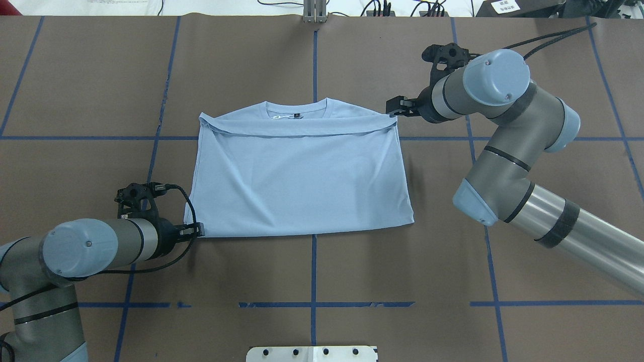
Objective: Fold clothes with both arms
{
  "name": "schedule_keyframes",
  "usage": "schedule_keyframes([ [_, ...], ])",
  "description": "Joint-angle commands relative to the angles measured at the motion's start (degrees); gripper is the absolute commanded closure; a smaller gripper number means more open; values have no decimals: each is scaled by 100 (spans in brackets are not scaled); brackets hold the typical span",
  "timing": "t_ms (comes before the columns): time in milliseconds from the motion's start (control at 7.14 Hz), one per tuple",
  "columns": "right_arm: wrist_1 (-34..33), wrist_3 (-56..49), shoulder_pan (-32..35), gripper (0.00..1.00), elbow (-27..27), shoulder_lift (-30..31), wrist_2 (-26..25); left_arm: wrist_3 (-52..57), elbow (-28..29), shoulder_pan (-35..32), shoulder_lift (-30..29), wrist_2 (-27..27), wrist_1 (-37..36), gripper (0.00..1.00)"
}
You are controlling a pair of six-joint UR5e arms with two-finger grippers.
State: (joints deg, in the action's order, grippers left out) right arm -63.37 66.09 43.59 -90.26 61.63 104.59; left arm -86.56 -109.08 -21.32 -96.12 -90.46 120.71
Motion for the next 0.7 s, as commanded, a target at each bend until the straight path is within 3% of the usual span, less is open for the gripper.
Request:
schedule_keyframes([
  [0,0,0,0,0,9,7,0,-1,9,5,5,2,-4,76],
  [140,0,0,0,0,9,7,0,-1,1,5,-3,2,-4,95],
  [280,0,0,-9,0,9,-2,0,-1,9,5,-4,2,-4,100],
  [560,0,0,-9,0,17,-2,0,60,-60,-12,31,2,-21,100],
])
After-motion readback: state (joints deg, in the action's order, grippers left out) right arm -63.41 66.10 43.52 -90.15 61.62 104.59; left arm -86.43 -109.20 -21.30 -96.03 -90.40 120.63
